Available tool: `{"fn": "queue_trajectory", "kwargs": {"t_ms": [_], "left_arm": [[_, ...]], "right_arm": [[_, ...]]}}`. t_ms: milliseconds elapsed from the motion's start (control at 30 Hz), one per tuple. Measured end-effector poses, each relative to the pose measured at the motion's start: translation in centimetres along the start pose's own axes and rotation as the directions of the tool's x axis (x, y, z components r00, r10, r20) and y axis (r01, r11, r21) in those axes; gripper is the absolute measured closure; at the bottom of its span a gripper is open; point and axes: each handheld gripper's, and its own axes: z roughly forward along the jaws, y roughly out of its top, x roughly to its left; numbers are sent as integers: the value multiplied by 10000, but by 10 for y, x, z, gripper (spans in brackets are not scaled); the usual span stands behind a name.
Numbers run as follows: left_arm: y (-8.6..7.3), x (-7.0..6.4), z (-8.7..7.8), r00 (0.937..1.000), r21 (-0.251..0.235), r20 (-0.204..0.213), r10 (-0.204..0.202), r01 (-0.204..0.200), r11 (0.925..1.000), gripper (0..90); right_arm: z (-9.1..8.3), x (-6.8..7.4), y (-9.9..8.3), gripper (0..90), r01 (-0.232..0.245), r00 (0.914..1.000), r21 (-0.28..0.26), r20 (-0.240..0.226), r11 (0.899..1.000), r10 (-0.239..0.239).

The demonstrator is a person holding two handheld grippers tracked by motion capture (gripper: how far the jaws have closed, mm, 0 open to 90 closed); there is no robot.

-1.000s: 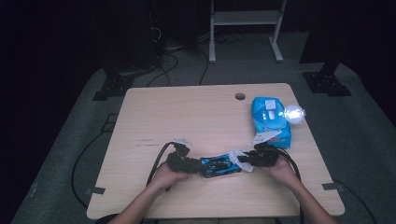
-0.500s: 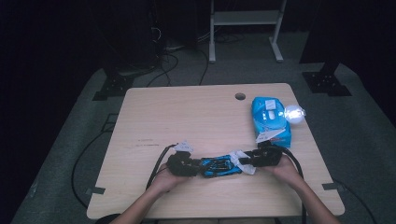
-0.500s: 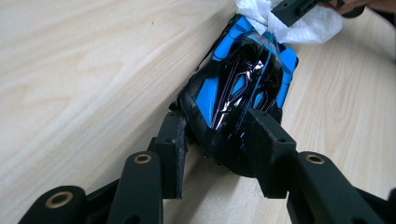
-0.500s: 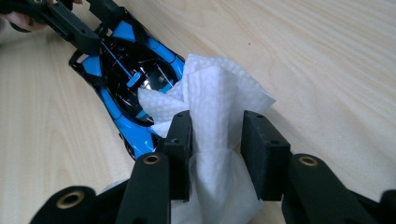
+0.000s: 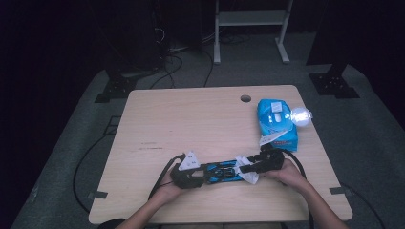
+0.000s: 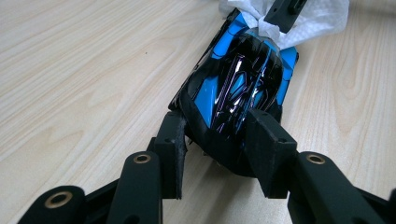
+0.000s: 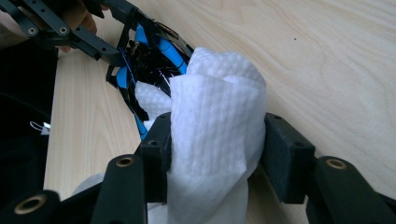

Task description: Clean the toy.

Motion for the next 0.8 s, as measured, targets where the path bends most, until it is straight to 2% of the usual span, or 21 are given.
{"fn": "queue_trajectory", "kwargs": {"t_ms": [33, 133, 233, 267, 333, 367, 467, 533, 600, 633, 667, 700, 733, 767, 800], "left_arm": [[0, -1, 0, 10000, -39, -26, 52, -52, 10000, 587], [0, -3, -1, 9998, -38, -96, 173, -174, 9998, 578], [1, -1, -1, 9999, 205, 128, -38, 35, 9998, 454], [0, 6, 0, 9955, 198, 476, -820, 812, 9965, 399], [1, 15, 3, 9829, 211, 914, -1597, 1584, 9872, 339], [2, 19, 4, 9765, 232, 1127, -1840, 1825, 9829, 306], [5, 29, 13, 9546, 251, 2010, -2200, 2195, 9753, 278], [7, 32, 22, 9383, 664, 2710, -2147, 2043, 9767, 267], [8, 30, 29, 9319, 964, 3058, -1950, 1735, 9801, 277], [8, 30, 29, 9319, 964, 3058, -1950, 1735, 9801, 342], [10, 22, 31, 9372, 869, 3211, -1362, 1140, 9897, 439], [10, 20, 31, 9407, 846, 3151, -1259, 1043, 9909, 440], [10, 20, 31, 9407, 846, 3151, -1259, 1043, 9909, 464], [11, 20, 30, 9397, 875, 3192, -1230, 1000, 9911, 464], [11, 20, 30, 9427, 833, 3158, -1072, 850, 9929, 476]], "right_arm": [[0, -1, -1, 497, -145, 9997, -41, -202, 9999, 145], [-1, 1, -2, 502, 72, 9999, -82, -121, 9999, -73], [-2, 4, -3, 512, 426, 9991, -236, 19, 9988, -425], [-3, 6, -4, 516, 582, 9983, -260, 100, 9980, -579], [-4, 10, -4, 528, 864, 9961, -290, 219, 9958, -858], [-4, 12, -4, 532, 978, 9949, -291, 277, 9948, -970], [-6, 18, -4, 552, 1492, 9878, -309, 497, 9883, -1476], [-8, 21, -4, 580, 1691, 9844, -376, 561, 9849, -1668], [-10, 24, -6, 607, 1810, 9827, -497, 476, 9822, -1787], [-10, 24, -6, 607, 1810, 9827, -497, 476, 9822, -1787], [-11, 26, -6, 614, 1891, 9810, -490, 531, 9807, -1865], [-11, 27, -6, 613, 2034, 9780, -481, 573, 9779, -2006], [-11, 27, -6, 613, 2034, 9780, -481, 573, 9779, -2006], [-12, 29, -6, 612, 2210, 9733, -441, 740, 9743, -2174], [-13, 32, -6, 613, 2471, 9652, -350, 972, 9684, -2428]]}}
